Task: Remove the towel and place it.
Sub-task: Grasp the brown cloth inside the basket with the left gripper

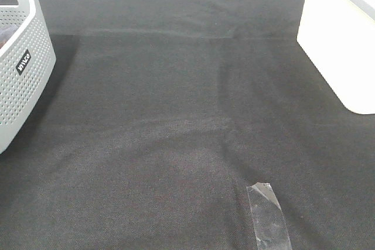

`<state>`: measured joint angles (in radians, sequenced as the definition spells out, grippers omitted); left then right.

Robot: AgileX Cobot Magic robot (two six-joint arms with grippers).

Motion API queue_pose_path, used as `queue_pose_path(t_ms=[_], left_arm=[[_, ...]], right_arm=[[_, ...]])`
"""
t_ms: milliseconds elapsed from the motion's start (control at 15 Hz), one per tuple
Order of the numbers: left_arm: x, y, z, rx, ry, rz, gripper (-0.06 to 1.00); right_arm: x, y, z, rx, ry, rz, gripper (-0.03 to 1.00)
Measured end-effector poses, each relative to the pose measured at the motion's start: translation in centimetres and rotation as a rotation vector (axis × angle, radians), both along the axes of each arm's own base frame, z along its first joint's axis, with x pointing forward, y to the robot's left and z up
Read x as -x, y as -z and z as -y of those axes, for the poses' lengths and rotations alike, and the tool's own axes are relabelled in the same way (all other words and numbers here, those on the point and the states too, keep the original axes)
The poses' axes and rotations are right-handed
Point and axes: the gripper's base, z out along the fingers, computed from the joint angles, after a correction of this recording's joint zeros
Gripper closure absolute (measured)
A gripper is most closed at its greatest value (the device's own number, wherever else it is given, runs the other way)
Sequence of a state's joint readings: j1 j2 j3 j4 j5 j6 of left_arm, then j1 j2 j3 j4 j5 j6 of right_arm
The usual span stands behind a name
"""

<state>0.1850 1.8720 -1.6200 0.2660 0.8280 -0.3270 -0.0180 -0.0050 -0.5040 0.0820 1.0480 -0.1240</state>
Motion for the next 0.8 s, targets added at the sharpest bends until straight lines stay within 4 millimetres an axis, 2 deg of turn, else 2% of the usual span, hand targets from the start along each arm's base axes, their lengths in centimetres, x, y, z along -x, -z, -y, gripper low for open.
queue_pose_path(t_ms=[267, 333, 400, 467, 600, 800], left_arm=[[2.0, -5.0, 0.4, -0.038, 0.029, 0.132, 0.94], [2.0, -5.0, 0.4, -0.038, 0.029, 0.132, 0.94], [2.6, -6.3, 0.6, -0.055, 0.043, 0.170, 0.94], [3.7, -8.5, 0.8, -0.080, 0.061, 0.242, 0.94], [5.4, -11.5, 1.2, -0.107, 0.075, 0.346, 0.94], [7.3, -14.5, 1.7, -0.118, 0.083, 0.463, 0.94]], right_arm=[[0.0, 0.0, 0.0, 0.000, 0.000, 0.000, 0.43], [0.0, 0.0, 0.0, 0.000, 0.000, 0.000, 0.43], [0.0, 0.0, 0.0, 0.000, 0.000, 0.000, 0.43], [0.0, 0.0, 0.0, 0.000, 0.000, 0.000, 0.43], [0.0, 0.0, 0.0, 0.000, 0.000, 0.000, 0.43], [0.0, 0.0, 0.0, 0.000, 0.000, 0.000, 0.43]])
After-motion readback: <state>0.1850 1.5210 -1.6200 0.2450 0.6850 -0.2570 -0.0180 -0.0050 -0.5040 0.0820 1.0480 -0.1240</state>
